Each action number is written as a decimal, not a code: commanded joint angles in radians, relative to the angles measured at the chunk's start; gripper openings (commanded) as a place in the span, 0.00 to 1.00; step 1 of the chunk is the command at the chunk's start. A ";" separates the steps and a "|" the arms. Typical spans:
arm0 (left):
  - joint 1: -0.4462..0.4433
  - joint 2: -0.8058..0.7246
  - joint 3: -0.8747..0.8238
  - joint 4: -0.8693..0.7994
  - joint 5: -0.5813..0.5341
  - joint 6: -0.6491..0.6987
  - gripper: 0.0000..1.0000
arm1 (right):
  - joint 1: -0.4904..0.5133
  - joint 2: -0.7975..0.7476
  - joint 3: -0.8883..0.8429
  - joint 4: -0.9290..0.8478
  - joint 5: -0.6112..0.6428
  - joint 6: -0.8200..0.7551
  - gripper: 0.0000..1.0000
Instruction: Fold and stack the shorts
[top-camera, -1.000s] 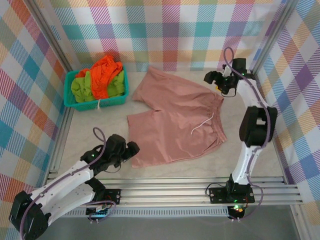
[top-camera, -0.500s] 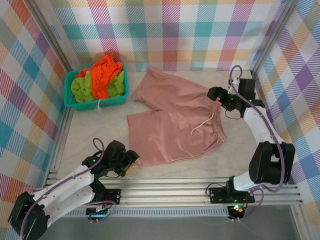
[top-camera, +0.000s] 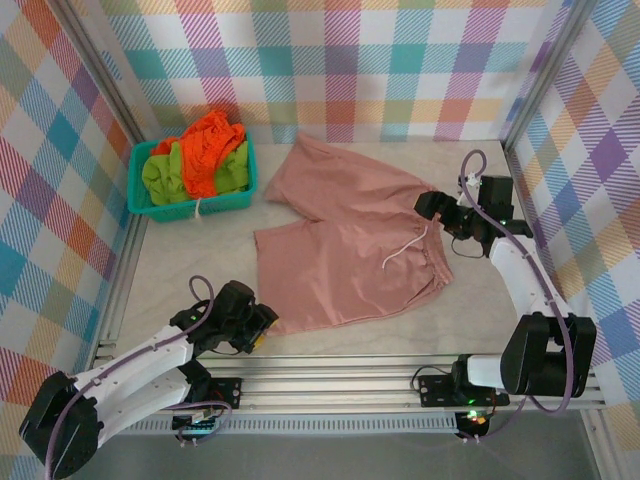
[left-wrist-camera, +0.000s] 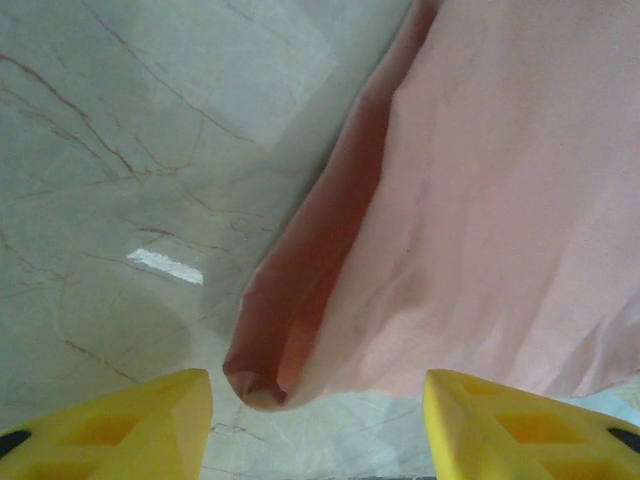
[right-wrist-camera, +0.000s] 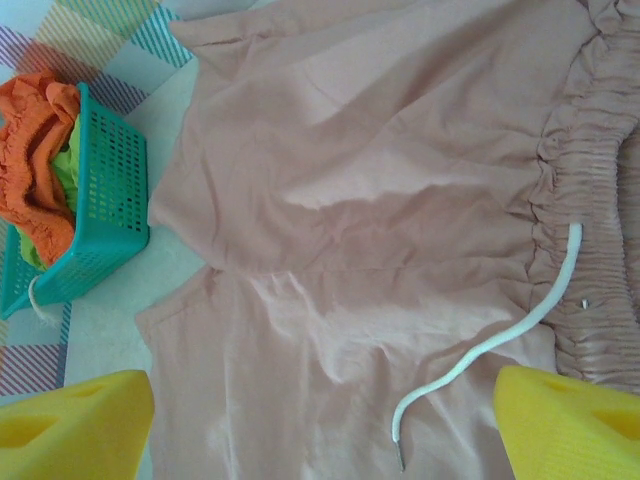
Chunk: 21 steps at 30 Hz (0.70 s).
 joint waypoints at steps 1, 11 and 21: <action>-0.013 0.021 0.004 -0.014 -0.015 0.008 0.57 | -0.004 -0.035 -0.012 -0.027 -0.003 -0.029 0.88; -0.013 0.100 0.040 0.045 -0.037 0.024 0.37 | -0.004 -0.081 -0.071 -0.048 0.005 -0.033 0.88; -0.009 0.119 0.093 0.052 -0.063 0.041 0.13 | -0.005 -0.130 -0.174 -0.078 0.015 -0.009 0.88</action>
